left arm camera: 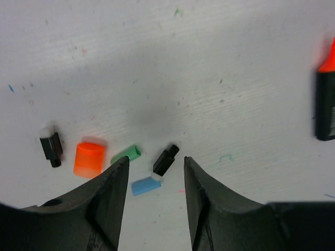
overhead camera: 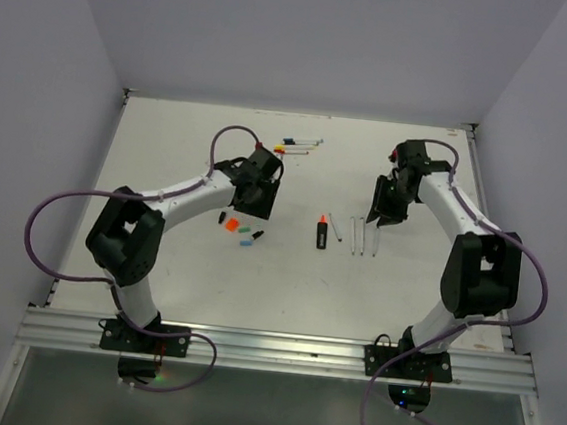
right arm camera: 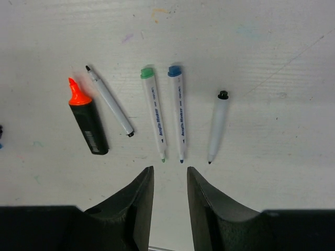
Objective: Open the pen caps
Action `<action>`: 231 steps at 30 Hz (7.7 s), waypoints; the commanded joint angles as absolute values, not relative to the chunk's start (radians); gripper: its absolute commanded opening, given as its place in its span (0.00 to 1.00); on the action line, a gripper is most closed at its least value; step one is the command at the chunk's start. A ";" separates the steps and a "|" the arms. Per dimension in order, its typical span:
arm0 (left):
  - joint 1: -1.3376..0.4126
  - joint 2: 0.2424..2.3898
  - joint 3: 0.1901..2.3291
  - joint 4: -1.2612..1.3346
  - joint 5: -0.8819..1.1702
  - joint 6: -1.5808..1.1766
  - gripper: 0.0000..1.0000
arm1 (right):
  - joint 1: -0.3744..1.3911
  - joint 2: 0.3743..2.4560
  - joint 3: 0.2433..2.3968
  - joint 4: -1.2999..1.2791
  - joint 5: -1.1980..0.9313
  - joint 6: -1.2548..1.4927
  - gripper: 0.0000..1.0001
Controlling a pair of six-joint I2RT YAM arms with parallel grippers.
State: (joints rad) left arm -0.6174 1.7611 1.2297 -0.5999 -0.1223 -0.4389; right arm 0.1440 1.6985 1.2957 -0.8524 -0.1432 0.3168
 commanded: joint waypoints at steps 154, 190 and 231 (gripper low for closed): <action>-0.551 1.689 1.180 0.182 0.854 -0.515 0.00 | 0.281 1.582 1.249 -0.345 -0.528 0.828 0.39; -0.581 1.706 1.134 0.295 0.953 -0.607 0.41 | 0.291 1.456 1.121 -0.269 -0.563 0.910 0.00; -0.600 1.177 0.735 -0.146 0.689 -0.597 0.00 | 0.241 1.411 1.207 -0.392 -0.571 0.704 0.00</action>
